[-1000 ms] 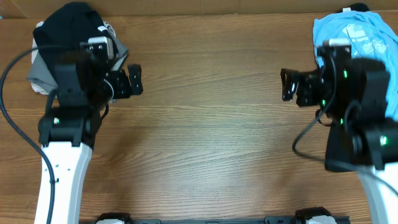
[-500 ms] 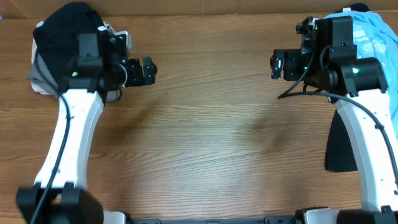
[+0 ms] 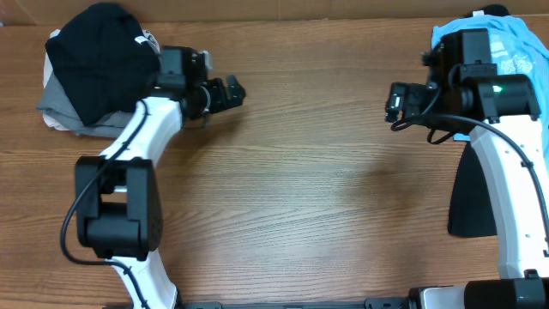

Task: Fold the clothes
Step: 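Reach the right gripper to the light-blue T-shirt at right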

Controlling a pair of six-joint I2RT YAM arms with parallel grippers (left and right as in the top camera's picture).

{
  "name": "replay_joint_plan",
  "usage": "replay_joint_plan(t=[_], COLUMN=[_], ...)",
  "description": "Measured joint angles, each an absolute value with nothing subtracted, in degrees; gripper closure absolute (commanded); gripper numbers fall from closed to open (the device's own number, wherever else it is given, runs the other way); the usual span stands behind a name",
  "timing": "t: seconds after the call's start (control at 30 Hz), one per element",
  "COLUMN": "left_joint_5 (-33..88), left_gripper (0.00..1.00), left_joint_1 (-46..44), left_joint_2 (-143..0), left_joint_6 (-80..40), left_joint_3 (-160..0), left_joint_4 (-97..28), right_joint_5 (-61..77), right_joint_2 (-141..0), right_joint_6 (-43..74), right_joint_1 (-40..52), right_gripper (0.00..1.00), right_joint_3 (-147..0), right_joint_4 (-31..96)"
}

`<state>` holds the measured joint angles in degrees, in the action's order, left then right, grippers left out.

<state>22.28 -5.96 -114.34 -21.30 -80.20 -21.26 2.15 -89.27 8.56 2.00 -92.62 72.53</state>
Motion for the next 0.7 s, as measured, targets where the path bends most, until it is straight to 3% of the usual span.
replay_joint_plan(t=[0.4, 0.7], left_joint_5=[24.8, 26.9], left_gripper=[0.0, 0.0], left_joint_1=[-9.0, -10.7], left_joint_2=[-115.2, -115.1], left_joint_6=[-20.7, -10.8], left_joint_3=[-80.2, -81.9], left_joint_4=[-20.5, -33.6], right_joint_5=[4.7, 5.1], right_joint_2=[-89.3, -90.5], right_joint_6=[10.3, 10.2], right_joint_1=[-0.9, -19.1], right_gripper=[0.0, 0.02], right_joint_3=[-92.6, -92.7], right_joint_4=[70.9, 61.6])
